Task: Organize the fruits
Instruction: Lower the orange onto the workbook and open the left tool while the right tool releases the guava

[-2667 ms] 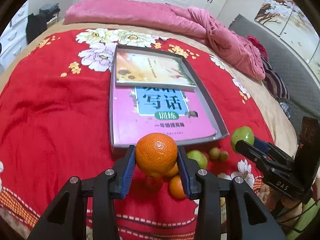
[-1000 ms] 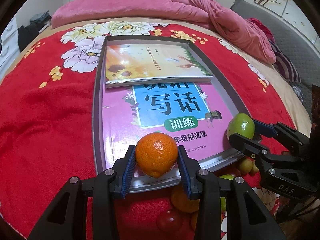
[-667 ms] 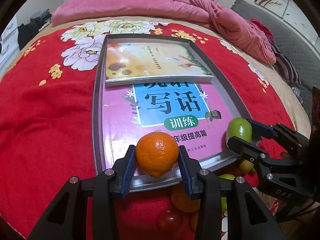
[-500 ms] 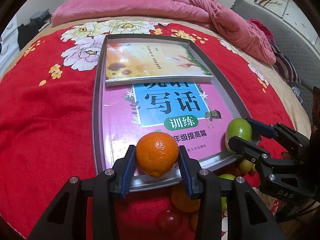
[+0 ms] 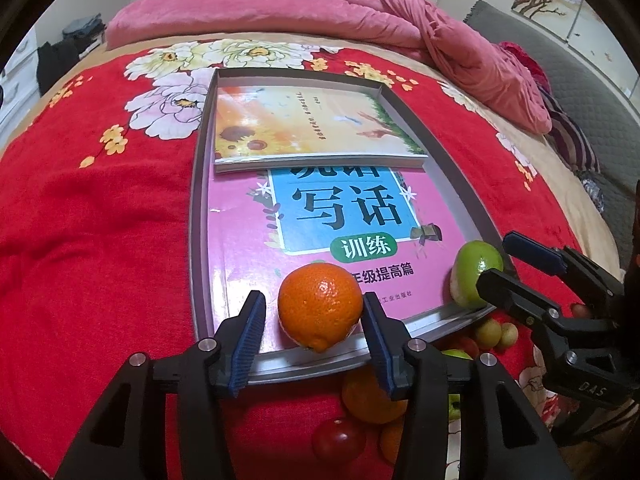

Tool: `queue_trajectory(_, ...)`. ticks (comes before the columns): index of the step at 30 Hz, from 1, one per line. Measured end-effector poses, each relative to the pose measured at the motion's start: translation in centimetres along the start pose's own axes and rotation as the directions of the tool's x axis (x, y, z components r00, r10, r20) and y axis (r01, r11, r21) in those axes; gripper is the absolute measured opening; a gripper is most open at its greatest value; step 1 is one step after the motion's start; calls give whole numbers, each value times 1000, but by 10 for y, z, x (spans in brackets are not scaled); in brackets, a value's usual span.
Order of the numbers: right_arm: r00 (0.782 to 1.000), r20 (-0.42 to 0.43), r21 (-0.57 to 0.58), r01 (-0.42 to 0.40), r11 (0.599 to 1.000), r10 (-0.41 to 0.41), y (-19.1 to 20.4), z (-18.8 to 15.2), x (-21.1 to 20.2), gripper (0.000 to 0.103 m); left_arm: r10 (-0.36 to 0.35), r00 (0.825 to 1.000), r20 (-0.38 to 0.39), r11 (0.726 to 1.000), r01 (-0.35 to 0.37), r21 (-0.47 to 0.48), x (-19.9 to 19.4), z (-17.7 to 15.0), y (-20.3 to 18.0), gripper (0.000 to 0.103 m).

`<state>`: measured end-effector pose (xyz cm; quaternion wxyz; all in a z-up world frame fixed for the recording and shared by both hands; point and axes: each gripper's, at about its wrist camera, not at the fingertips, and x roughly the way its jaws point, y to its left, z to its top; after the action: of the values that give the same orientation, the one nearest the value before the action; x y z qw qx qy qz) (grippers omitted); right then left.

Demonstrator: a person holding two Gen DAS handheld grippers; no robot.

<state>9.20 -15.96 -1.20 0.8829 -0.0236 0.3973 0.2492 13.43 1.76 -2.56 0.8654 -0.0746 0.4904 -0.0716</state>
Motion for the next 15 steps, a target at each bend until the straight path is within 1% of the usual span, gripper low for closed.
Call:
queue_trajectory(2,1000,7,5,-2,1000,2,-1,0,-2,67,-4,1000,0,1000,4,-5,0,0,1,52)
queue_trajectory(4,1000,12,8,-5,1000,4,-1,0,-4,67,-12,1000,2,1000,12,-10,-2,1,1,58)
queue_trajectory(6,1000,18,9,-6,1000,6,-1,0,-6,69,-19,1000,10,1000,19,-20,-5,0,1,62)
queue_trajectory(9,1000,26,8,-3,1000,3,0,0,-9,73,-26,999,18,999,26,-30,-9,1,2,63)
queue_trajectory(15,999,38,2,-1,1000,1,2,-1,-13,75,-48,998,39,997,51,-54,-16,1,7,67)
